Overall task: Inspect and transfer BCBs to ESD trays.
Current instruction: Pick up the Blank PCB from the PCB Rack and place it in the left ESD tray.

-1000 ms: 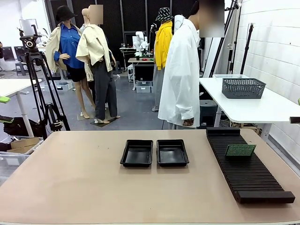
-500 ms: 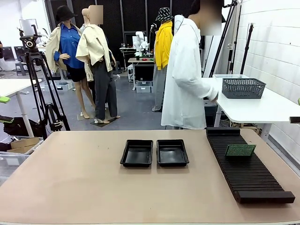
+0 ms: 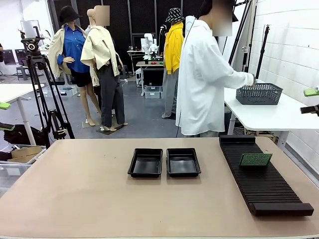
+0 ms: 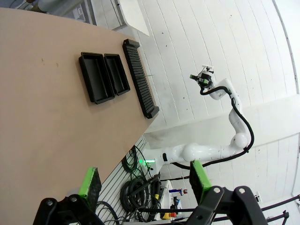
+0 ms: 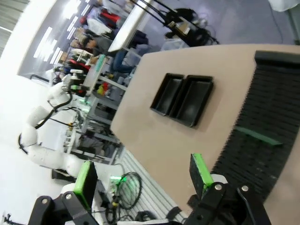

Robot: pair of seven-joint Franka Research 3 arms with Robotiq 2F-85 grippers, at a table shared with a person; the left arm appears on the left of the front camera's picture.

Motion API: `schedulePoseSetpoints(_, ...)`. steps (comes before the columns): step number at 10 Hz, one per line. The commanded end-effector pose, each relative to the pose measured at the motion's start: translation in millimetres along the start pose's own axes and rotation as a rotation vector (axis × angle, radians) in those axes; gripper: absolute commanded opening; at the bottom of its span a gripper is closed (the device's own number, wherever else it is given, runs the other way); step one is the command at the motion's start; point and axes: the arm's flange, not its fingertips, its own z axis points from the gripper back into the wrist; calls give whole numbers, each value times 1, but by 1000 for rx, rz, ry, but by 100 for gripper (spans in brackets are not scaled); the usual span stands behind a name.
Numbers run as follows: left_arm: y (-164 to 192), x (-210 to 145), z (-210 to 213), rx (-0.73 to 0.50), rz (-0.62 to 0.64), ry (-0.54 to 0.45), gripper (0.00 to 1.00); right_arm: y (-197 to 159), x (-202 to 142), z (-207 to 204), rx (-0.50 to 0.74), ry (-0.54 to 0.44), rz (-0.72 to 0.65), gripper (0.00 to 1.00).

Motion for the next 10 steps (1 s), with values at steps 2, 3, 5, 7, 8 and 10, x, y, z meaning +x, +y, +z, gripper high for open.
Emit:
schedulePoseSetpoints(2,-1,-2,1,3,0,-8,100,-30,50,-24,-201,124,9,100)
schedulePoseSetpoints(3,-1,-2,1,3,0,-8,100,-40,62,-37,-243,192,34,100)
schedulePoseSetpoints(5,-1,-2,1,3,0,-8,100,-56,76,-67,-372,289,83,100)
schedulePoseSetpoints(7,-1,-2,1,3,0,-8,100,-67,83,-99,-475,397,145,100)
schedulePoseSetpoints(8,-1,-2,1,3,0,-8,100,-73,85,-112,-517,452,162,100)
schedulePoseSetpoints(10,-1,-2,1,3,0,-8,100,-79,86,-129,-557,544,222,100)
